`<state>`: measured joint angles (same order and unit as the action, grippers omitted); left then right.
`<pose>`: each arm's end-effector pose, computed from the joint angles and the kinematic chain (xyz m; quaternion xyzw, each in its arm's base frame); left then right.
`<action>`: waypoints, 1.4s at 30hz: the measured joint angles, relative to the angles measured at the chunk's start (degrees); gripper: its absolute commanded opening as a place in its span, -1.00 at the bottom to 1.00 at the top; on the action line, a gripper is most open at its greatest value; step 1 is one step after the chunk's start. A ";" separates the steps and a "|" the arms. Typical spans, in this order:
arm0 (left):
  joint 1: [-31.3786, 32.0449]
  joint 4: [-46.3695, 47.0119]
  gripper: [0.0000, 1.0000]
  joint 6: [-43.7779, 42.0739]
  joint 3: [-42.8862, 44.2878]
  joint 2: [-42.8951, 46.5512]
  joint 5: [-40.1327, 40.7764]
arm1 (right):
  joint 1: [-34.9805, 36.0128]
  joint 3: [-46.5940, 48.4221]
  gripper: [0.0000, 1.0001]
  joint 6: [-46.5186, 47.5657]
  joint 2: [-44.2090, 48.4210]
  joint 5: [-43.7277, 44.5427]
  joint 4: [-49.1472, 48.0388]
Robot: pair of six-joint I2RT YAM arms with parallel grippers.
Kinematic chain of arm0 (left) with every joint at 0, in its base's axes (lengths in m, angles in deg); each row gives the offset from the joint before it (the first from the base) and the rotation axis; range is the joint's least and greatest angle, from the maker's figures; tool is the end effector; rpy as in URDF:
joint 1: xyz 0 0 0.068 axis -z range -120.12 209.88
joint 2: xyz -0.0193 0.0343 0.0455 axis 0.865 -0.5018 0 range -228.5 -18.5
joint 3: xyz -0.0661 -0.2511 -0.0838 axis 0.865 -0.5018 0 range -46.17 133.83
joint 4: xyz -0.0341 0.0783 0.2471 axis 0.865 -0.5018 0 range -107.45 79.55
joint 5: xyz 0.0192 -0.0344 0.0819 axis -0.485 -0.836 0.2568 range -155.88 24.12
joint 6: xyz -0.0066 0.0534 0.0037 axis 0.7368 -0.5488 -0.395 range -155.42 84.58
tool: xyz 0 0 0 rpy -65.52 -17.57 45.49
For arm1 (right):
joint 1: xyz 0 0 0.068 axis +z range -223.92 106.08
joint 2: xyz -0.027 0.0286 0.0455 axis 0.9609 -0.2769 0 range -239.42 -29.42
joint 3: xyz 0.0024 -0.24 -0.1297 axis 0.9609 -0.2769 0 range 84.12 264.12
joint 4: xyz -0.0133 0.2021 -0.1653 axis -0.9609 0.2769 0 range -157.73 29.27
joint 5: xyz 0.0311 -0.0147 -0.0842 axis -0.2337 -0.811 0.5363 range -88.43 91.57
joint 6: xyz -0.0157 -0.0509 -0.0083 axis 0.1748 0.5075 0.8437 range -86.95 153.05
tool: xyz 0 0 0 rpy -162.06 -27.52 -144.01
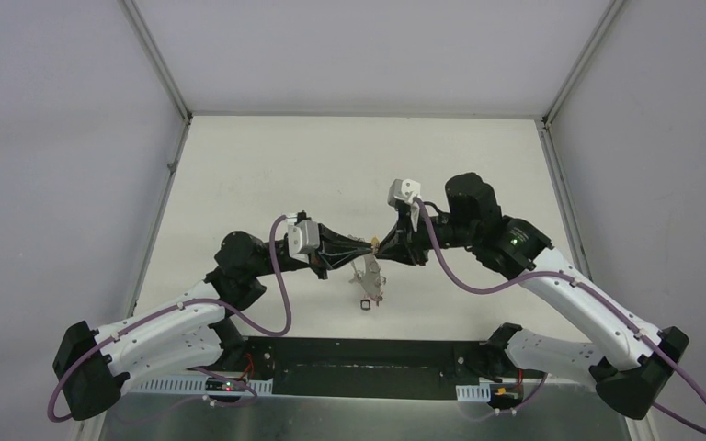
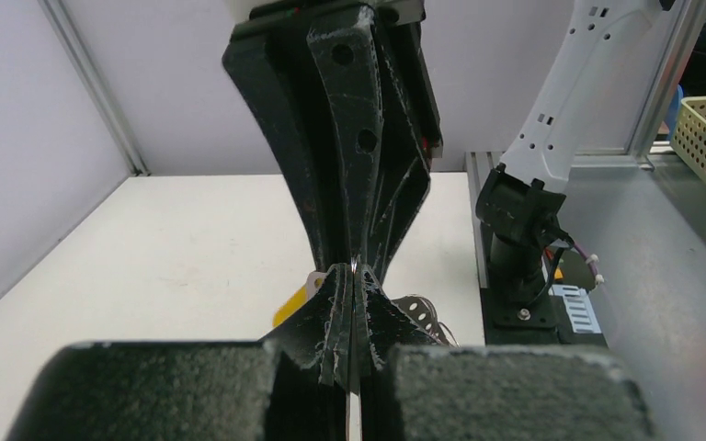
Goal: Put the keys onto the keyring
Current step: Adjust the key on the keyring, then place the keyring at the center of the board.
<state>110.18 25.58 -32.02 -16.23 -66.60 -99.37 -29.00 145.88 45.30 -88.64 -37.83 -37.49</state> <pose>0.1087 -0.1617 0.3224 0.4381 0.4245 -0.5009 0.6140 0.1377 0.1691 0.3639 -0.5386 0.6241 0.4138 0.3862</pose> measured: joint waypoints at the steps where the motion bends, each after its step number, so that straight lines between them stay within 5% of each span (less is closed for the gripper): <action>1: 0.00 0.09 -1.00 -0.02 0.00 0.00 0.02 | 0.00 -0.13 -0.20 -0.35 0.02 0.57 0.02; 6: 0.00 0.07 -1.00 -0.81 0.00 0.07 0.52 | 0.00 -1.51 0.51 -0.96 0.87 5.16 0.22; 16: 0.00 -8.11 -1.00 -4.07 5.03 -5.05 6.78 | 0.00 -1.68 0.98 -0.20 7.45 14.97 0.46; 32: 0.00 -7.76 -1.00 -3.19 21.92 -30.18 29.92 | 0.00 -5.60 1.00 -2.95 11.28 20.17 0.20; 42: -0.59 2.10 -1.00 1.84 8.74 -32.20 43.60 | 0.00 -8.17 0.99 -5.62 11.39 20.17 -0.68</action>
<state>109.59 27.68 -30.18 -7.49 -98.80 -55.77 -29.00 137.70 39.68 -77.26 -17.65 -38.17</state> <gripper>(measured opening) 0.008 0.996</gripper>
